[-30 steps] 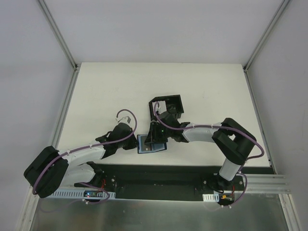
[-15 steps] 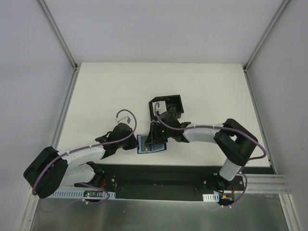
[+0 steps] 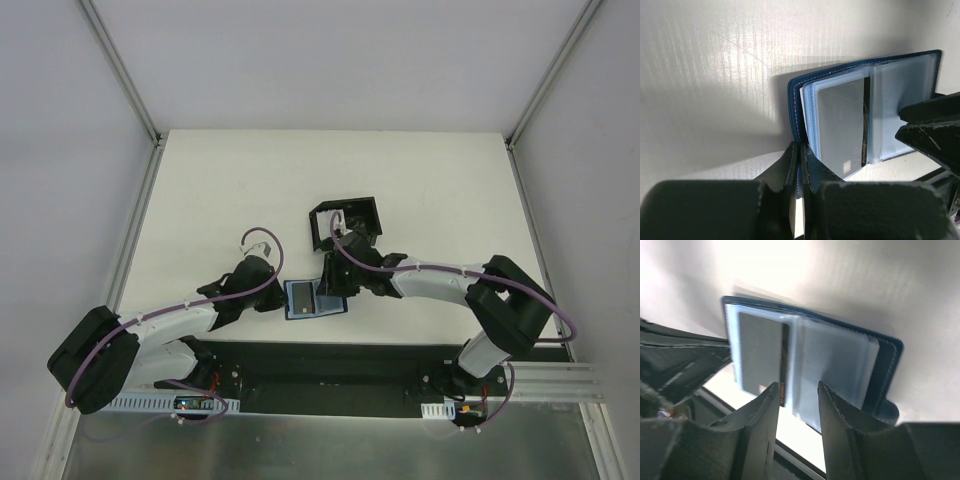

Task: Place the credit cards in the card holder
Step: Insert the credit card into the card holder.

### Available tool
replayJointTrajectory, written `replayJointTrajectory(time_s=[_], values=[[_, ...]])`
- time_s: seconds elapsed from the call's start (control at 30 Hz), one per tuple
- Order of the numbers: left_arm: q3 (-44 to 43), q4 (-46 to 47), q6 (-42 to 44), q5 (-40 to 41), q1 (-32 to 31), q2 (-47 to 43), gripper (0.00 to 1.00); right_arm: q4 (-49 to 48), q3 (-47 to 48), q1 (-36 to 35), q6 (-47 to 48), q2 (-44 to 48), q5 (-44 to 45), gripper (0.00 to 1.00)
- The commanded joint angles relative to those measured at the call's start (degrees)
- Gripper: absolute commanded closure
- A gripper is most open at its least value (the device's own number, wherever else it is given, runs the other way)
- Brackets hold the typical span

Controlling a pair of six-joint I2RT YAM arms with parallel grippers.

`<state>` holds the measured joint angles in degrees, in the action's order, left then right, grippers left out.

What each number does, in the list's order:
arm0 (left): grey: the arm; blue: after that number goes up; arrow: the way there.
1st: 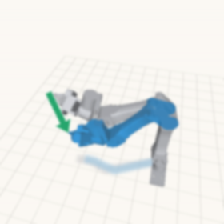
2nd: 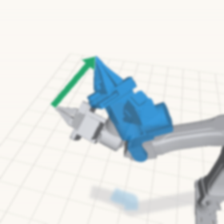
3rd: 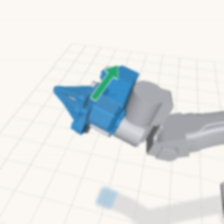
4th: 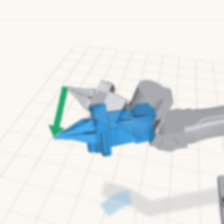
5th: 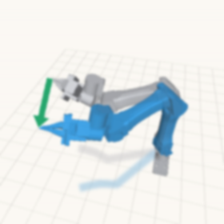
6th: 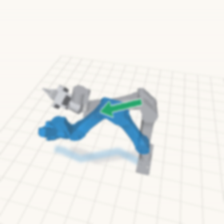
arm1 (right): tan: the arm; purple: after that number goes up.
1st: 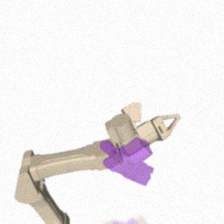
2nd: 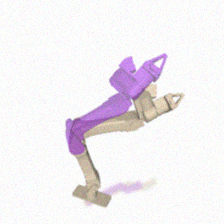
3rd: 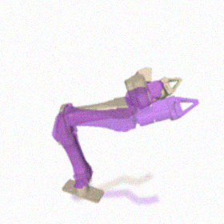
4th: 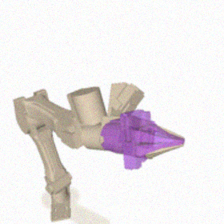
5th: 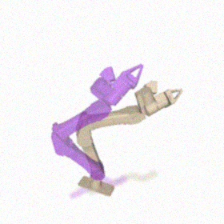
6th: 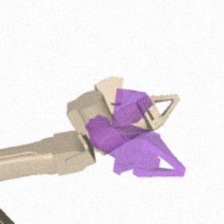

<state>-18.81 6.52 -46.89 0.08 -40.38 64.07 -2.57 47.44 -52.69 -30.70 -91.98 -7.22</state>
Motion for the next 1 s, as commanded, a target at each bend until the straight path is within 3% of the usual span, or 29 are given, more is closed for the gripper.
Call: replayJointTrajectory(time_s=[0.0, 0.37, 0.97], values=[[-1.14, -2.74, 1.54, 0.28, 0.65, -1.14, 1.0, 8.36, -0.24, 0.3, 2.31, 2.86, 6.6, 0.61], [-3.25, -4.24, 3.39, 0.01, 0.65, -1.67, 1.0, 16.45, 1.34, 0.22, 4.15, 5.33, 13.46, 0.63], [-5.54, -4.94, 4.88, -2.71, 0.65, -0.97, 1.0, 16.19, 0.72, 0.22, 4.24, 6.11, 14.08, 0.68]])
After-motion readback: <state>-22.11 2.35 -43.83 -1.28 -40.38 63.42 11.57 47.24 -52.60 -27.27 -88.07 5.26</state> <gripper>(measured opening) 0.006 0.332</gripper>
